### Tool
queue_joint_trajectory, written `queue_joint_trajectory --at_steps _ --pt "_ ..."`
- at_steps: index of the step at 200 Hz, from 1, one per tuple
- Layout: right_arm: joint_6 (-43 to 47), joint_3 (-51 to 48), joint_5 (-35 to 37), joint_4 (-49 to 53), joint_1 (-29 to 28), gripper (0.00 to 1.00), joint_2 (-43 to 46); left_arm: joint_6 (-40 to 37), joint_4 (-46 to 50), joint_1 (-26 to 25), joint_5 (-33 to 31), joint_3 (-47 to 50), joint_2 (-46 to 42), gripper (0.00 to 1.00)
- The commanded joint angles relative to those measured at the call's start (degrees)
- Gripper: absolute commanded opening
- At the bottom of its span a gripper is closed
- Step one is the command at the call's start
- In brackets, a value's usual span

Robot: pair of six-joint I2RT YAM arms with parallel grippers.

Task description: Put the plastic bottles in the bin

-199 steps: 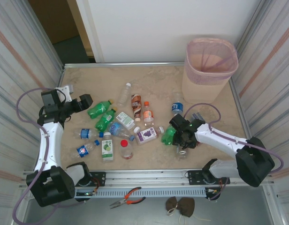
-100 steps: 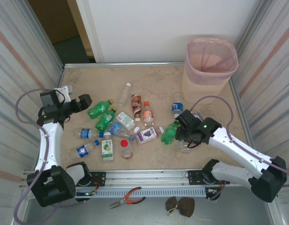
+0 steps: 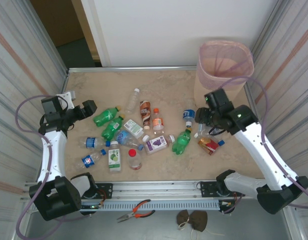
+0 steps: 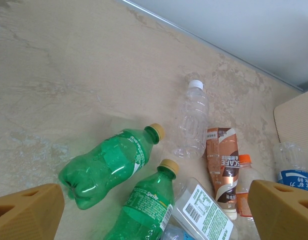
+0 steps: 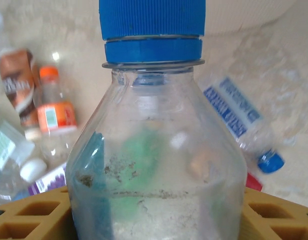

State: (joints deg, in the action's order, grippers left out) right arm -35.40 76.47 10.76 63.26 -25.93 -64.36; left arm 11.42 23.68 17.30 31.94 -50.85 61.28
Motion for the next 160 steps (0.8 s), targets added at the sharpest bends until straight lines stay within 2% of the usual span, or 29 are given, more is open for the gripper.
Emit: queue_joint_trajectory --at_steps 1,77,160 --pt "8.9 6.6 -3.4 -1.5 5.8 0.61 -2.6 -0.2 -1.1 0.5 0.0 0.6 0.0 0.95" --pt "20.0 35.2 -9.7 -7.3 17.3 0.63 -20.4 -1.6 0.3 0.6 -2.9 -0.8 1.9 0.94" --pt "25.5 57.8 -15.2 -8.8 23.2 0.64 -40.4 -2.5 -0.4 0.7 -6.2 1.0 -2.4 0.94"
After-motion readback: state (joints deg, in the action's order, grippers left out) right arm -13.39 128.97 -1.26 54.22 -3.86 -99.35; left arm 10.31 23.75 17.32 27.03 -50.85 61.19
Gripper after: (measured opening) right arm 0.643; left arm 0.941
